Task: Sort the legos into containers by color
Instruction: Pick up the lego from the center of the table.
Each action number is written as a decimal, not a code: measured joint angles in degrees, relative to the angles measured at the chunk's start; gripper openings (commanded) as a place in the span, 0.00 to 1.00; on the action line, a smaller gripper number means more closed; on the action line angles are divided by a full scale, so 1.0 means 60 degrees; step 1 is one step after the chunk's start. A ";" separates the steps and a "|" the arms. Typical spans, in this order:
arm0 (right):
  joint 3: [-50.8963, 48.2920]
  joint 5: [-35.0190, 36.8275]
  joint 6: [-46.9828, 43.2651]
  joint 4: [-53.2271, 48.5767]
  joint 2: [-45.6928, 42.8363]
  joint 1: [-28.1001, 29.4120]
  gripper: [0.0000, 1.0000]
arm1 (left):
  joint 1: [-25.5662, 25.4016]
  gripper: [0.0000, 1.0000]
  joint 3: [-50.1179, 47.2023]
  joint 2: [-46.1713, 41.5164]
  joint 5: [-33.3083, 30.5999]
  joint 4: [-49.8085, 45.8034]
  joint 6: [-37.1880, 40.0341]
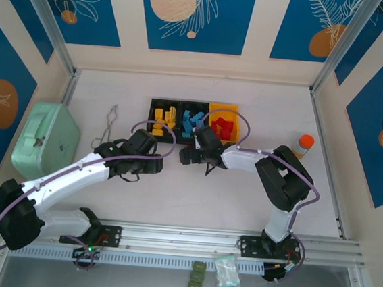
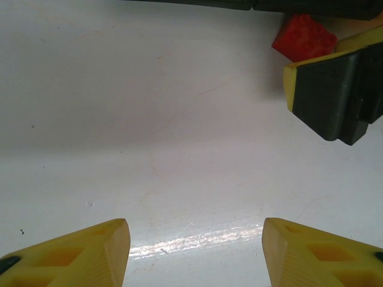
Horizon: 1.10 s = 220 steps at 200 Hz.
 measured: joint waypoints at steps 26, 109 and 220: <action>0.0321 0.0178 -0.0193 -0.0189 0.0233 0.0117 0.84 | 0.0000 0.59 -0.0022 0.0000 -0.0007 -0.0033 -0.0011; 0.0532 0.0386 -0.0856 -0.0204 0.0430 0.1027 0.71 | 0.0069 0.59 -0.0153 0.0364 -0.0011 0.0044 -0.0153; 0.1847 0.1067 -0.0838 -0.1071 0.1275 0.1060 0.40 | 0.0160 0.59 -0.0317 0.0375 0.0055 0.0189 -0.0153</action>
